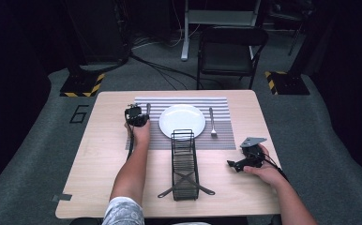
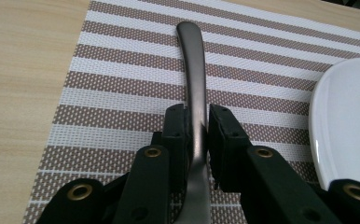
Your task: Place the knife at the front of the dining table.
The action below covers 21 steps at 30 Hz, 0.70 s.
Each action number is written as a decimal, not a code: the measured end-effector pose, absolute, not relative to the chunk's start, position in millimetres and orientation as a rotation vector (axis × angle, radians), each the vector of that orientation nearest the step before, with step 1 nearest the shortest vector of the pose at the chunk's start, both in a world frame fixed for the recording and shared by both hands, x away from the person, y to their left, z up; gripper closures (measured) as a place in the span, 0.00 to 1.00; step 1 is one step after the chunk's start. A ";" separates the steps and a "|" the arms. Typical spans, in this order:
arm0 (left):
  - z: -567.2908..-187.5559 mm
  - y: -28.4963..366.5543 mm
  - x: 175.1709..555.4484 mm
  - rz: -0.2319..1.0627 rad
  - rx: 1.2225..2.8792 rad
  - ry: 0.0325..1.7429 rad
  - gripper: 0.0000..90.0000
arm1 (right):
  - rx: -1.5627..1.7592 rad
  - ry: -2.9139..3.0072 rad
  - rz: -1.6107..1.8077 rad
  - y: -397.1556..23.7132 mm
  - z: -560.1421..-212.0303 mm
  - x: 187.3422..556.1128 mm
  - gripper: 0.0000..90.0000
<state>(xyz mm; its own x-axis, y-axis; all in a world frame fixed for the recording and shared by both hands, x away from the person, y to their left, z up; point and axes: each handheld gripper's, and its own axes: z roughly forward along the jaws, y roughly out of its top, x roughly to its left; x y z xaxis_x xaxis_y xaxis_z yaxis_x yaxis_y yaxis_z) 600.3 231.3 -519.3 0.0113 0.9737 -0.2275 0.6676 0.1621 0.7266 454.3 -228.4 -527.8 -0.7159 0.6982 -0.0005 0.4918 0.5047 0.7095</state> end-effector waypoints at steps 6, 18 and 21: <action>-515.2 236.8 596.9 0.541 1.562 1.732 0.73 | 1.002 2.463 1.026 -228.4 -527.8 454.3 0.00; -491.2 239.5 580.9 0.540 1.588 1.670 0.62 | 1.002 2.464 1.025 -228.5 -527.8 454.4 0.00; -480.8 240.9 574.9 0.552 1.597 1.644 0.62 | 1.001 2.464 1.025 -228.5 -527.8 454.4 0.00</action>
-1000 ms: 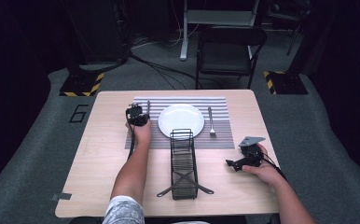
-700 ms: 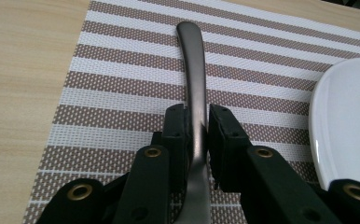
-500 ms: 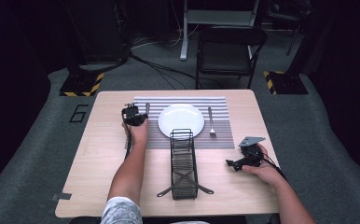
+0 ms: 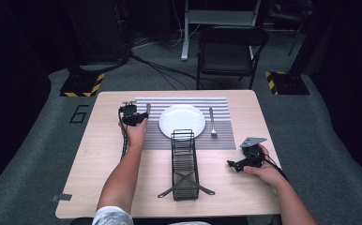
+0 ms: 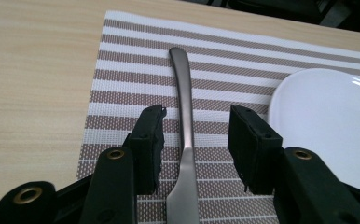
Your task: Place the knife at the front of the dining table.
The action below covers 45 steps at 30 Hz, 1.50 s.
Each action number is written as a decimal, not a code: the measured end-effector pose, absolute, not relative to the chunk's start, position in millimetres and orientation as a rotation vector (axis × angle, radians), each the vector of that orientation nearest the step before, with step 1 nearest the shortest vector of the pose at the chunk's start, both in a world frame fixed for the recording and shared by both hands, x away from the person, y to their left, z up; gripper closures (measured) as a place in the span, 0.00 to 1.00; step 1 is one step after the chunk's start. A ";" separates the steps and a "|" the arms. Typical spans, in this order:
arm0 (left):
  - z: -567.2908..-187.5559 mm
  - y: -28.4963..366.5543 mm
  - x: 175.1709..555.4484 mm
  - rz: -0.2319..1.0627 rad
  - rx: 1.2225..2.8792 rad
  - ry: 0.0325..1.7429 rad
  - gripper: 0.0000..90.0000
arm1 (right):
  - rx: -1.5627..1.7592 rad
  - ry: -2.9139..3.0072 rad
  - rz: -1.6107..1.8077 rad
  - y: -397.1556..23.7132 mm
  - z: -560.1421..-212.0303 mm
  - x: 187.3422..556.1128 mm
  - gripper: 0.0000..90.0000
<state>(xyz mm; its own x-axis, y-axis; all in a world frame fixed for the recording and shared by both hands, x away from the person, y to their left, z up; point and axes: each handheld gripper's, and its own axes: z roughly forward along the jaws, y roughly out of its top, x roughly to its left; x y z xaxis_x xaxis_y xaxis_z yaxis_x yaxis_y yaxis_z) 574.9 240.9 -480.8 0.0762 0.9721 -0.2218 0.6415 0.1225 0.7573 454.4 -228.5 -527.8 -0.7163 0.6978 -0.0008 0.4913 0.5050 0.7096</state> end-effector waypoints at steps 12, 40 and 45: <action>-443.9 251.3 549.4 0.551 1.563 1.556 0.59 | 1.002 2.464 1.025 -228.4 -527.8 454.3 0.00; -412.4 266.2 466.4 0.584 1.699 1.302 0.54 | 1.002 2.463 1.025 -228.4 -527.8 454.3 0.00; -425.9 269.9 456.1 0.568 1.751 1.284 0.54 | 1.004 2.463 1.024 -228.4 -527.8 454.2 0.00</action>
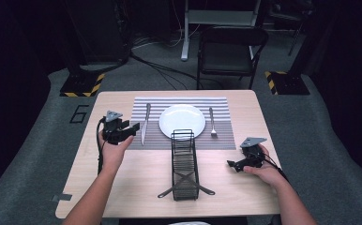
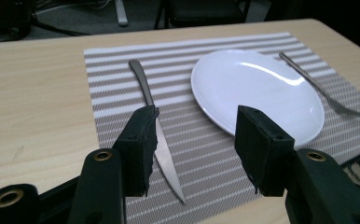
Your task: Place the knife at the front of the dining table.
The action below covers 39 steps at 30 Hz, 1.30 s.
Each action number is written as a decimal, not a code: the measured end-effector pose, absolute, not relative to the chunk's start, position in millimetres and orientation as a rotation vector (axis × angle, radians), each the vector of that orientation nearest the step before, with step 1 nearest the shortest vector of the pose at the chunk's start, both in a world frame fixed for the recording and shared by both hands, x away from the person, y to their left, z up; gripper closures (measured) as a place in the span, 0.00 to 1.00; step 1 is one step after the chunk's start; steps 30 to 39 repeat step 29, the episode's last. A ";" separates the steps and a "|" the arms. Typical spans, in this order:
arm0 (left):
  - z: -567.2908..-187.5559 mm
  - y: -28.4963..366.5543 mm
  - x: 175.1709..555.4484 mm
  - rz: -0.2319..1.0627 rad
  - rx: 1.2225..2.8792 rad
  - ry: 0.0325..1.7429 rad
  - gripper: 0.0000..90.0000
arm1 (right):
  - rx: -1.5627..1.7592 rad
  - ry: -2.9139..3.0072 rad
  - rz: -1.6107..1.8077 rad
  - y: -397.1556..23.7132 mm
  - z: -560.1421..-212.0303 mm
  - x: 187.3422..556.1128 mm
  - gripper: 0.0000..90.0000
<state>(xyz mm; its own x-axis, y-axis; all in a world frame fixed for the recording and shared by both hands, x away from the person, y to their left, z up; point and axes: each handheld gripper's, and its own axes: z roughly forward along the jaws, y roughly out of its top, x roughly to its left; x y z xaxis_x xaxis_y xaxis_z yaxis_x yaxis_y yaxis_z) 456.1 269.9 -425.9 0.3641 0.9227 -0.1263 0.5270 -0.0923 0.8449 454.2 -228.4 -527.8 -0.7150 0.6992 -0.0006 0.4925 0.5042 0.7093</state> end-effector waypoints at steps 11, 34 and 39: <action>-455.9 280.2 439.5 0.547 1.815 1.295 0.53 | 1.006 2.461 1.024 -228.3 -527.8 454.0 0.00; -505.3 306.4 433.3 0.625 1.869 1.414 0.50 | 1.017 2.459 1.025 -228.0 -527.8 453.4 0.00; -505.3 306.4 433.3 0.625 1.869 1.414 0.50 | 1.017 2.459 1.025 -228.0 -527.8 453.4 0.00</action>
